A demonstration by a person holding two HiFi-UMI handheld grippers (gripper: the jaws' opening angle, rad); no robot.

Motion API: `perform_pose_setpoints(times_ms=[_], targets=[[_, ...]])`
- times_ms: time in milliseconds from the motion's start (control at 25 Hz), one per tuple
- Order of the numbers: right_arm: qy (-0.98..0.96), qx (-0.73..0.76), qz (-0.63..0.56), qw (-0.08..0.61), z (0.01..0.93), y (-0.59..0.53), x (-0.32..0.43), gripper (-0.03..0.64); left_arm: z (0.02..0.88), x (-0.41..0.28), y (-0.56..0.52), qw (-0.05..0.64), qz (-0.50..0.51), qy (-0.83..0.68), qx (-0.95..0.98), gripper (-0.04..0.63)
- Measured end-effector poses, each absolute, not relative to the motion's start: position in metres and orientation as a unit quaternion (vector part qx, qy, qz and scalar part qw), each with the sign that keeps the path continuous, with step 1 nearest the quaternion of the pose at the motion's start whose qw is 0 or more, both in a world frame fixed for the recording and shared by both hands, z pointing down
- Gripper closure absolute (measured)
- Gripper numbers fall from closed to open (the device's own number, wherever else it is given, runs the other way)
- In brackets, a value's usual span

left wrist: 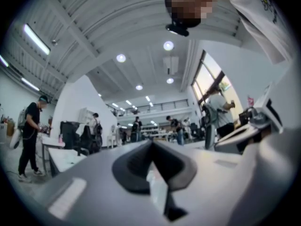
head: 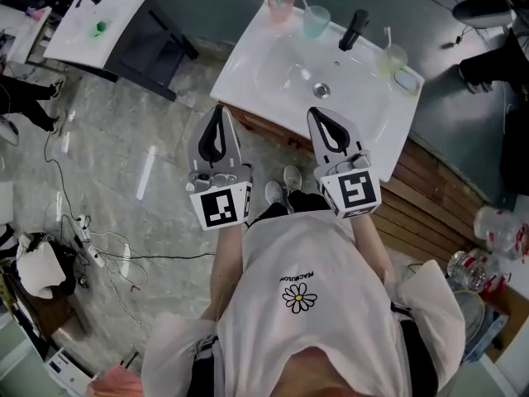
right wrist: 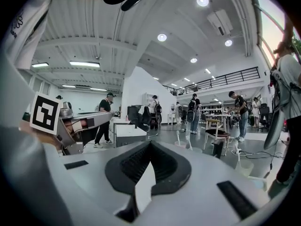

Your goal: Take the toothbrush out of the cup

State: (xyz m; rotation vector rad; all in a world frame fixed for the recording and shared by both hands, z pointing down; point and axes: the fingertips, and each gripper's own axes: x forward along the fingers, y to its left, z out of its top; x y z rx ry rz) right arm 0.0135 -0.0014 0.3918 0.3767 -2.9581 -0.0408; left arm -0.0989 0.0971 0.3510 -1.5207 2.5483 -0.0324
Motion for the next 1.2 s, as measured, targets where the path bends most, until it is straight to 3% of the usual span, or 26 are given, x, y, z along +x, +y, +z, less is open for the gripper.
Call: perform_pose_setpoints(times_ms=[600,1200], targets=[[-0.946,0.319,-0.036,0.037,0.371,-0.126,0.084,0.617,0.315,-0.035,-0.077,0.141,0.046,0.725,-0.672,0.589],[-0.88,0.471,-0.039,0.035,0.356,-0.154,0.109,0.617,0.318,-0.013,-0.153,0.112,0.042,0.611,-0.782,0.589]])
